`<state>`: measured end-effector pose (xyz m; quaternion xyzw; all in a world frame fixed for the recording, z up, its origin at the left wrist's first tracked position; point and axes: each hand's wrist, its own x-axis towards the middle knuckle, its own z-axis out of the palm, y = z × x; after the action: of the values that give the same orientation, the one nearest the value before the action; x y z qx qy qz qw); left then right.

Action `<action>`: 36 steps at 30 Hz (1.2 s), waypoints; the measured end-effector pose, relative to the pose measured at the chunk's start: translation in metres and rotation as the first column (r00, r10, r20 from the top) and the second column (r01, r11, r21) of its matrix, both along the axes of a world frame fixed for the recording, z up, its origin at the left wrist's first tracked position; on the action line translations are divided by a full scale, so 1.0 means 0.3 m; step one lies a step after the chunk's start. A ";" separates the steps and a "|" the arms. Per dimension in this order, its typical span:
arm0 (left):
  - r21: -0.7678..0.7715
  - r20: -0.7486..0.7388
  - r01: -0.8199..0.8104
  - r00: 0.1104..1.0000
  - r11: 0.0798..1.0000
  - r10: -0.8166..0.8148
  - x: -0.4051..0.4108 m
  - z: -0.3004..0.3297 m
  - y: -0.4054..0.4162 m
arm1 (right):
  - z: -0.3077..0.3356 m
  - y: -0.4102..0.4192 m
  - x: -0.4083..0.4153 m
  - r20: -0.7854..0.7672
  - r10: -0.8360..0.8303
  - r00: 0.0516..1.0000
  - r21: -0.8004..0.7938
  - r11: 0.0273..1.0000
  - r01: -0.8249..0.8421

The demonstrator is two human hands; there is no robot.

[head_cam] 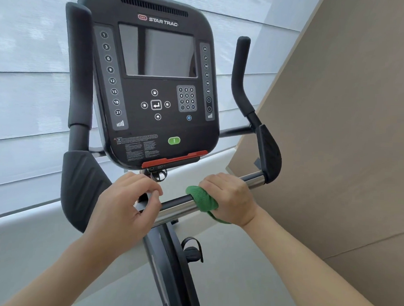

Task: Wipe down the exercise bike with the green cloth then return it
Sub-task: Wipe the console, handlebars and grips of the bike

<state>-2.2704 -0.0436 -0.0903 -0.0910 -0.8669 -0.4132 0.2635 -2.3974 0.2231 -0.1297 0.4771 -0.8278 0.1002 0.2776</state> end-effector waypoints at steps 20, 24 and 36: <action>-0.221 0.039 0.106 0.994 0.969 -0.100 0.031 0.024 0.020 | -0.014 -0.172 0.269 0.337 -0.539 0.772 -0.259 0.735 0.626; -0.142 0.045 0.151 0.988 0.978 -0.146 0.049 0.024 -0.007 | 0.017 -0.263 0.350 0.377 -0.519 0.767 -0.243 0.744 0.622; -0.309 0.045 0.276 0.960 0.910 -0.275 0.301 -0.084 -0.333 | 0.081 -0.596 0.644 0.475 -0.457 0.752 -0.214 0.769 0.602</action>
<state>-2.1802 -0.1434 -0.1156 -0.2528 -0.8998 -0.3038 0.1848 -2.2042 0.0444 -0.1053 0.1295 -0.9360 0.2574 0.2022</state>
